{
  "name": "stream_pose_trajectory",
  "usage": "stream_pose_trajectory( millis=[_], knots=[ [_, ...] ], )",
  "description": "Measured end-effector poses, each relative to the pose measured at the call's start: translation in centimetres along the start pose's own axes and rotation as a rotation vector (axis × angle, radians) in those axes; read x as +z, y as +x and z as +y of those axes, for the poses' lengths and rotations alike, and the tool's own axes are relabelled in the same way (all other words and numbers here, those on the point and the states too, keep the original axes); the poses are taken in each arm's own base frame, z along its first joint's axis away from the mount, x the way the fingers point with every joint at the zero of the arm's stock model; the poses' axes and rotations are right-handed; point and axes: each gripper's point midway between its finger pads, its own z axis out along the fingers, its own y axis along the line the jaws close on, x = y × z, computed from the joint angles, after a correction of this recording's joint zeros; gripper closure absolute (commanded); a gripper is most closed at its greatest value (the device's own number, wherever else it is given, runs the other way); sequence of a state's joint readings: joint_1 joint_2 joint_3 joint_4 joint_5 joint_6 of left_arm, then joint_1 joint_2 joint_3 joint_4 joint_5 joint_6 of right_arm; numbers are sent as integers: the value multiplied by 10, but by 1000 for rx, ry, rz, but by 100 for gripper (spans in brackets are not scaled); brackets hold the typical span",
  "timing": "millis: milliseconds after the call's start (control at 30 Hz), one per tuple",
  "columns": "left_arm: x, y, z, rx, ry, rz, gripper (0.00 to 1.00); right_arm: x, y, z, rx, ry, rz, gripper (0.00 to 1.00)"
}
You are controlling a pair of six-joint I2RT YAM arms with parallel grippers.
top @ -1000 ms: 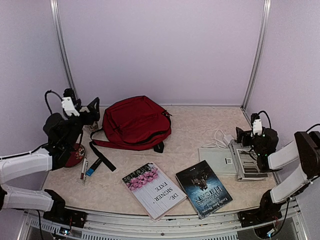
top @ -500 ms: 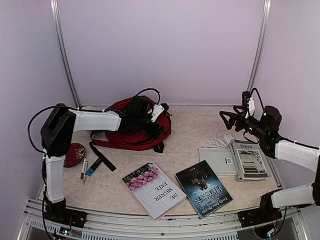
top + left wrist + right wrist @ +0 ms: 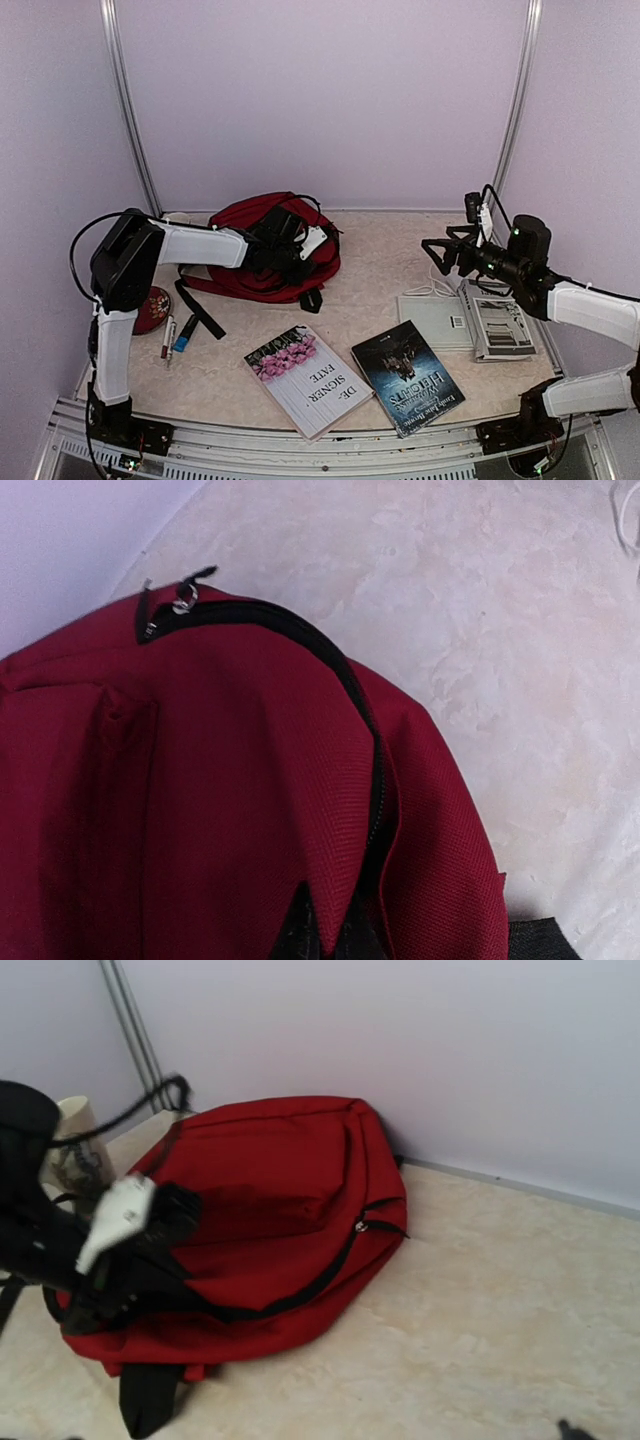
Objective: Pack the student bag
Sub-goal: Pick up the student bag from the center of the board, then place the student bag at the center of the board.
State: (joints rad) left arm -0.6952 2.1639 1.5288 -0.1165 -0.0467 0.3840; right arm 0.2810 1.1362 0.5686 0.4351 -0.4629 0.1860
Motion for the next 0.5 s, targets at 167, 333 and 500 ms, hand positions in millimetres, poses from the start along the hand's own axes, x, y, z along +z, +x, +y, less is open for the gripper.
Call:
stream_pose_trajectory(
  millis=[167, 333, 500],
  knots=[
    [-57, -52, 35, 58, -143, -124, 100, 3, -7, 11, 3, -39, -4, 0],
    [-135, -123, 47, 128, -247, -266, 100, 5, -14, 19, 9, -68, -6, 0],
    [-213, -144, -11, 216, -188, -381, 100, 4, -29, 24, 26, -84, 3, 0]
  ],
)
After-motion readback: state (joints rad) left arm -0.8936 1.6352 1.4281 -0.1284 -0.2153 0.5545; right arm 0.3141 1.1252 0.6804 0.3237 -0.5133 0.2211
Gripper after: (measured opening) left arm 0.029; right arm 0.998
